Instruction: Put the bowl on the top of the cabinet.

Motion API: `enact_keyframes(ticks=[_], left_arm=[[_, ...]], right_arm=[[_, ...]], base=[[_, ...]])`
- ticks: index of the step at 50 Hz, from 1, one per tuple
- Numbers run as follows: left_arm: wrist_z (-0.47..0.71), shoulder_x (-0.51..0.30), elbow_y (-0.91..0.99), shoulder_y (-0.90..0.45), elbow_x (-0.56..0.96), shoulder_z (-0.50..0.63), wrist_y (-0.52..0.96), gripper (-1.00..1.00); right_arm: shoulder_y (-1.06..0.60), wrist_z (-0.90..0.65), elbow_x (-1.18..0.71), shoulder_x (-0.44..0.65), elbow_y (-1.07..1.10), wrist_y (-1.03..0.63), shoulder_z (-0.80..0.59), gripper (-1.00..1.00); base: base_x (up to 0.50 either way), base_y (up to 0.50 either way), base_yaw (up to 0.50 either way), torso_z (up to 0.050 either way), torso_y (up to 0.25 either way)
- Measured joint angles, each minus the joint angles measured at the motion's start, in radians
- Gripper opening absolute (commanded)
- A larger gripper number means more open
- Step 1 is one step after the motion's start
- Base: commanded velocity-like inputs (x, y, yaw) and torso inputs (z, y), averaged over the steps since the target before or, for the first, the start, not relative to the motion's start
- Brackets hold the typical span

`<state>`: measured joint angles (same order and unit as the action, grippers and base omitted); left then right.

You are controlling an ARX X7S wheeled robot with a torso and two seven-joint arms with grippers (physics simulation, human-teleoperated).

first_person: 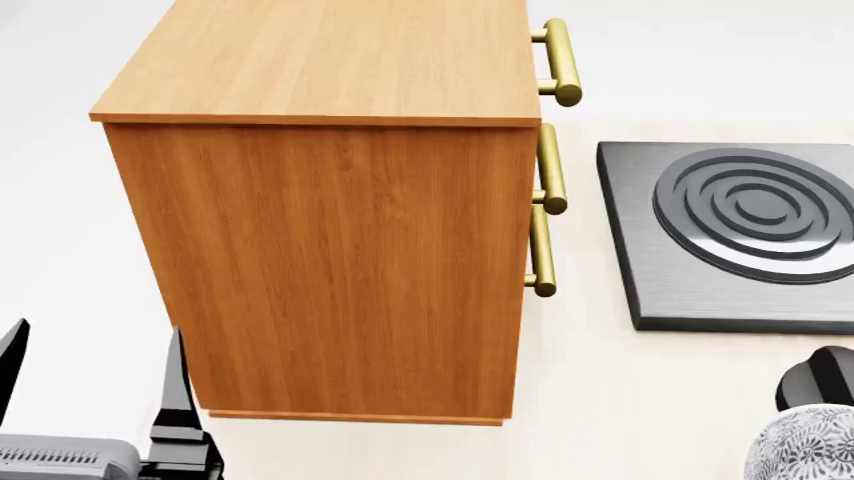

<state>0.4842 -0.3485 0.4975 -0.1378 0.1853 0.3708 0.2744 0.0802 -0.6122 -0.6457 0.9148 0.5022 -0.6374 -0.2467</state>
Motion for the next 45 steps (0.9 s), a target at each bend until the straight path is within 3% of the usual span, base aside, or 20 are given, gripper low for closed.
enact_keyframes(ticks=[19, 20, 45], left_arm=[[0.005, -0.005, 0.004, -0.002, 0.003, 0.003, 0.003, 1.0], [0.005, -0.005, 0.004, -0.002, 0.003, 0.003, 0.003, 1.0], [0.012, -0.011, 0.005, -0.001, 0.008, 0.004, 0.0, 1.0]], right_arm=[[-0.011, 0.006, 0.004, -0.007, -0.016, 0.001, -0.006, 1.0], [-0.011, 0.006, 0.004, -0.007, -0.016, 0.001, -0.006, -1.0], [-0.009, 0.001, -0.014, -0.003, 0.0, 0.004, 0.002, -1.0]], base=[[0.0, 0.0, 0.0, 0.0, 0.0], [0.0, 0.0, 0.0, 0.0, 0.0], [0.0, 0.0, 0.0, 0.0, 0.0]])
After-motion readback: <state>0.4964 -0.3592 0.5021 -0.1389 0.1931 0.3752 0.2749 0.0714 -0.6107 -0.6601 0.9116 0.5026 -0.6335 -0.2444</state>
